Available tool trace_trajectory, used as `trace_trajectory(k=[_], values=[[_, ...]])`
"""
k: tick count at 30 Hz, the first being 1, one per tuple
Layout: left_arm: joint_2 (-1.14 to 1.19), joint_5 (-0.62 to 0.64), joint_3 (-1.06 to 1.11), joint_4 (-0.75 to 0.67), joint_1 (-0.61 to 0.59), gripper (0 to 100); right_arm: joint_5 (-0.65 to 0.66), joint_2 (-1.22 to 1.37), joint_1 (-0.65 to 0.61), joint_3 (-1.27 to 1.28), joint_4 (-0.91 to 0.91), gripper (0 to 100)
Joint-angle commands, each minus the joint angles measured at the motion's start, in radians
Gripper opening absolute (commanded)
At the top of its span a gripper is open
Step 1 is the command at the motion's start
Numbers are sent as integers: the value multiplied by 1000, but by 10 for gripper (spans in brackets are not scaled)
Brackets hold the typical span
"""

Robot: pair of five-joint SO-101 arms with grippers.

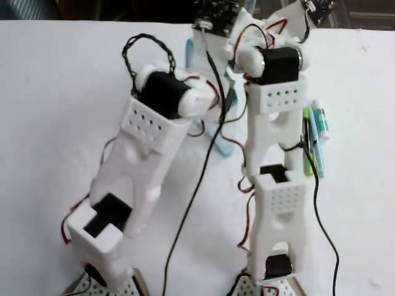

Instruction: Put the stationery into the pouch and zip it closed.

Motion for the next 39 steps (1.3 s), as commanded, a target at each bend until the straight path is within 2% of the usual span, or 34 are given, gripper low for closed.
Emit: trace_trajectory(k=[1,8,14,23,31,39], values=[[13,-109,87,61,-19,22,3,-4,22,-5,-62,17],[-62,-256,109,63,-108,22,3,2,87,-3,-110,17],[-140,-327,190,63,-110,22,3,73,133,-5,-143,17],[-239,-408,278,61,-151,22,2,142,237,-6,-168,17],[-288,-414,272,58,-186,22,35,136,288,-9,-147,17],[-334,-531,20,61,-329,21,44,133,358,-15,-128,17]])
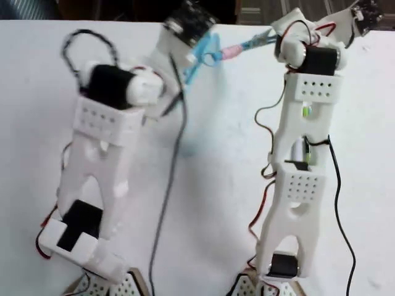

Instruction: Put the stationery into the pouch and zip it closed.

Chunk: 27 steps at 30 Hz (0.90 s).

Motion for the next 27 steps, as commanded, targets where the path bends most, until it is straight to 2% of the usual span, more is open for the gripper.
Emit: trace_trajectory(k=[1,8,14,19,27], values=[[-77,-41,-114,9,-79,21,11,-19,76,-15,7,17],[-79,-63,-117,9,-148,20,52,-19,85,-15,42,17],[-77,-58,-66,9,-142,21,97,-21,53,-17,51,17],[-77,-40,57,9,-148,22,157,-61,-8,-17,84,17],[-156,-46,290,0,-151,22,158,-62,28,-12,48,17]])
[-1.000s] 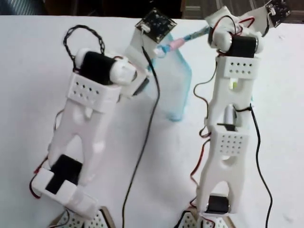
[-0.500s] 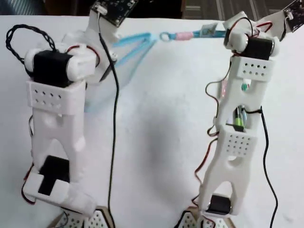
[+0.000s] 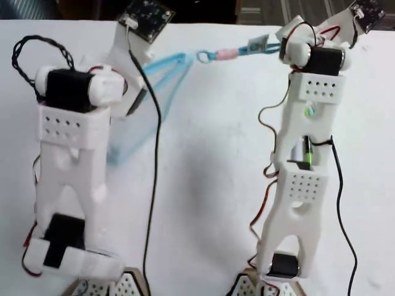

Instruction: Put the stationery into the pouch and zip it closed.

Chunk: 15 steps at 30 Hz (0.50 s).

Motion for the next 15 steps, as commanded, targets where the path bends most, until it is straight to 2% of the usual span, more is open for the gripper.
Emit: trace_trajectory(k=[1,6,12,15], values=[[-45,-5,135,0,-22,22,12,-65,27,-18,-15,17],[-117,-37,255,0,-116,22,14,-71,24,-18,-12,17],[-153,-29,279,-14,-125,22,14,-76,-28,-55,27,18],[-133,40,279,-20,-128,23,25,-77,-56,-57,31,19]])
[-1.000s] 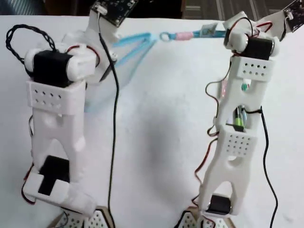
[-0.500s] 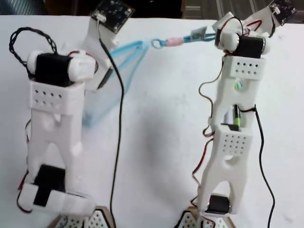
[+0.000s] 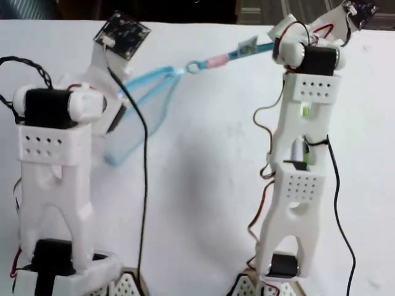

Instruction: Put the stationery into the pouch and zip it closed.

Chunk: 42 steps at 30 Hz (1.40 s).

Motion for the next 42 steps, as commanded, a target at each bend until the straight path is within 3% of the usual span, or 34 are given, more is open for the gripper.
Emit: trace_trajectory(k=[1,5,8,14,16,23,34,37,42], values=[[30,80,34,-12,-27,23,51,-65,-31,-32,10,20],[77,232,32,-44,-48,24,172,-70,-107,-32,24,19],[111,339,32,-40,-73,41,186,-73,-143,-32,39,18],[157,494,32,21,-133,247,186,-64,-182,-23,47,17],[160,531,32,21,-171,268,186,-64,-189,-23,41,17],[160,494,29,18,-214,22,187,-64,-199,-21,39,19],[159,439,-58,17,-226,21,489,-74,-255,-32,136,24],[160,456,-135,15,-243,21,520,-74,-288,-32,186,102],[160,479,-146,21,-260,21,617,-76,-297,-32,202,372]])
